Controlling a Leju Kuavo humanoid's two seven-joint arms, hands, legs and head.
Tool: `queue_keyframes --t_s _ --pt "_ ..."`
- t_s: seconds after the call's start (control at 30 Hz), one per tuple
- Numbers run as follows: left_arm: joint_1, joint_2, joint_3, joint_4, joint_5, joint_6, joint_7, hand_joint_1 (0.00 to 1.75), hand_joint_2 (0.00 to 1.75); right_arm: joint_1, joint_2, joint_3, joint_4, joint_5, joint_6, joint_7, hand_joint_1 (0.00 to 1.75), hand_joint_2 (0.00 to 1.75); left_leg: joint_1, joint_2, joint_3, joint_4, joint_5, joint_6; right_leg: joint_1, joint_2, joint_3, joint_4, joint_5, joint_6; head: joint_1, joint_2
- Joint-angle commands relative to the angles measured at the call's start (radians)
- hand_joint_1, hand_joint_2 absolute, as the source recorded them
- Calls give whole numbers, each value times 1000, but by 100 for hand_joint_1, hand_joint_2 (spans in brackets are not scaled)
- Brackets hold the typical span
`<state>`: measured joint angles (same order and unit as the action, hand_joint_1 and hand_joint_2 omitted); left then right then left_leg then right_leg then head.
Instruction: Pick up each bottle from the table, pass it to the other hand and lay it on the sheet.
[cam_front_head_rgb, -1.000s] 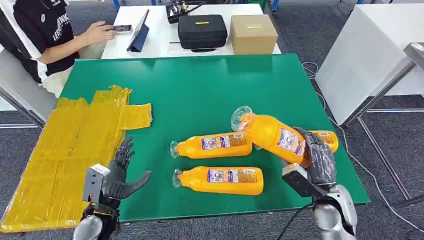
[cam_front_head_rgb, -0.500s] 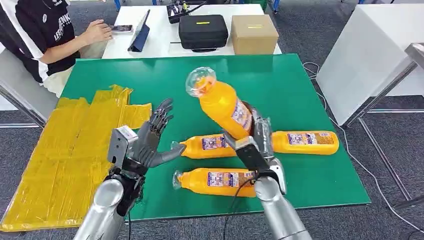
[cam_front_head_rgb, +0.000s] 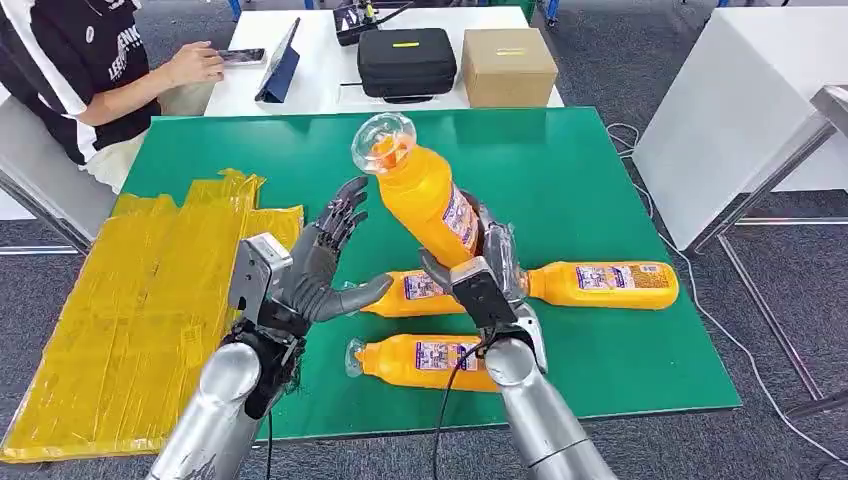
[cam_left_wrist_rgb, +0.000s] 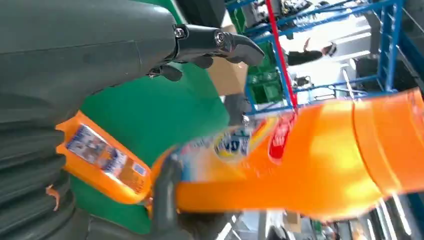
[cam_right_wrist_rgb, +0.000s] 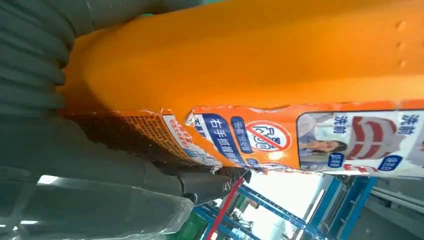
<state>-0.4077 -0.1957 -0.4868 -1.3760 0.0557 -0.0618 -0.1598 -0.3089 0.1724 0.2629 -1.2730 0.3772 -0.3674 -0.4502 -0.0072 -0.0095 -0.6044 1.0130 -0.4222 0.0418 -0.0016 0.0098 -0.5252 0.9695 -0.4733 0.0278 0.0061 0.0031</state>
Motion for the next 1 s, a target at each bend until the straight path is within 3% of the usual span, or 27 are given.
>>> queue_keyframes --t_s 0.03,0.67,1.0 --pt "-118 -3 -60 35 61 11 22 0 175 -99 10 72 141 -7 -15 -1 175 175 0 1 2 0 -1 -3 0 0 3 -1 -1 0 0 0" --pt "-159 -15 -73 88 117 36 14 0 175 -158 92 310 415 9 57 -6 175 175 1 2 5 -1 -1 -3 1 1 5 -2 -1 0 0 0" --pt "-159 -13 -70 119 124 48 2 0 175 -177 93 377 485 65 6 -18 175 175 1 1 5 -2 -1 -3 0 0 5 -2 -1 -1 0 0"
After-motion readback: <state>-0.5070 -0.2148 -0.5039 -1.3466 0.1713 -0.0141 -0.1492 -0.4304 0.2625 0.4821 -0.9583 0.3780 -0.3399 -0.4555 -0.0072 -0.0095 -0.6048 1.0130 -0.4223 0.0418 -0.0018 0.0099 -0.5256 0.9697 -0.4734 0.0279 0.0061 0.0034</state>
